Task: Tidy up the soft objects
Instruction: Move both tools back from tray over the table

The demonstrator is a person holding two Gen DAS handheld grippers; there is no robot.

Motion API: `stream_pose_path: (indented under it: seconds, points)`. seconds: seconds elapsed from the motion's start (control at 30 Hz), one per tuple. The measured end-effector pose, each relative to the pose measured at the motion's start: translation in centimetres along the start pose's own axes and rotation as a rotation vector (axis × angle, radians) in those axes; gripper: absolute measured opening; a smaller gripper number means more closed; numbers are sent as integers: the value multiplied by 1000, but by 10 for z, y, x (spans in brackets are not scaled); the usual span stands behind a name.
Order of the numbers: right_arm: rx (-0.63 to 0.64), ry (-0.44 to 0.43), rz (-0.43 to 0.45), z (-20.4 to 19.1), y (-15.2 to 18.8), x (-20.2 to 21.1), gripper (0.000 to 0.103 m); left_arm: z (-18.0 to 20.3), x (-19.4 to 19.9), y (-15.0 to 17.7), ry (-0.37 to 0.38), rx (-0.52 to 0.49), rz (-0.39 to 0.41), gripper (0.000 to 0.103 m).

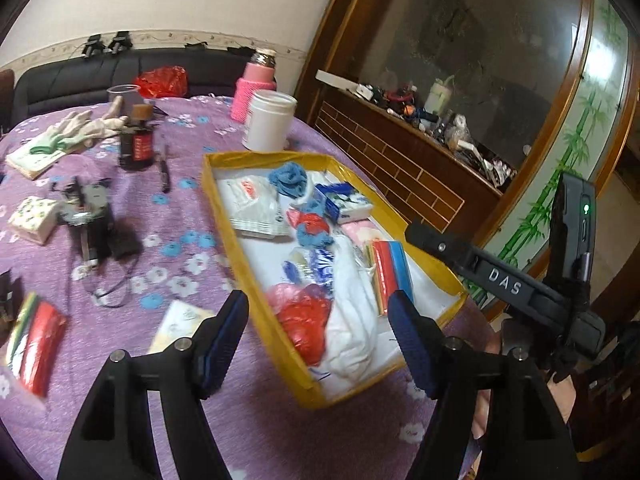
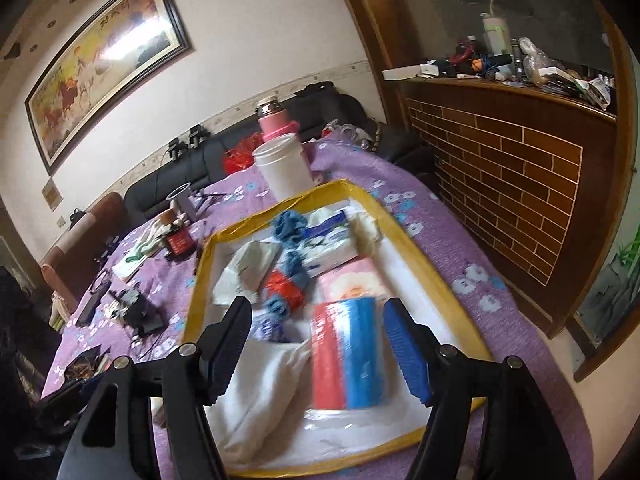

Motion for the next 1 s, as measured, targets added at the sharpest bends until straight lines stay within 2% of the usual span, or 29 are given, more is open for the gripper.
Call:
stream_pose_path:
  seconds: [0.4, 0.6, 0.63, 0.87, 1.0]
  points:
    - [139, -128, -80, -85, 29, 3, 72, -79, 71, 28, -73, 107, 93, 71]
    - [175, -211, -179, -123, 56, -11, 73, -130, 95, 60, -150, 178, 108, 71]
    - [184, -218, -193, -129, 61, -13, 73, -142, 100, 67, -181, 193, 114, 71]
    - [230, -214, -255, -152, 85, -26, 73, -197, 121, 86, -250, 292, 155, 71]
    - [231, -197, -279, -154, 91, -31, 73, -214, 128, 85, -238, 333, 177, 71]
Point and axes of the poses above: each gripper's, at about its wrist camera, not at the fingertips, and x roughly against the way its jaws point, z to its right, y to its underside, the point moved 5 cm from there along -x, roughly the way its jaws point, and after that the axes turned 7 degrees about -z, right-handed, at the moved point
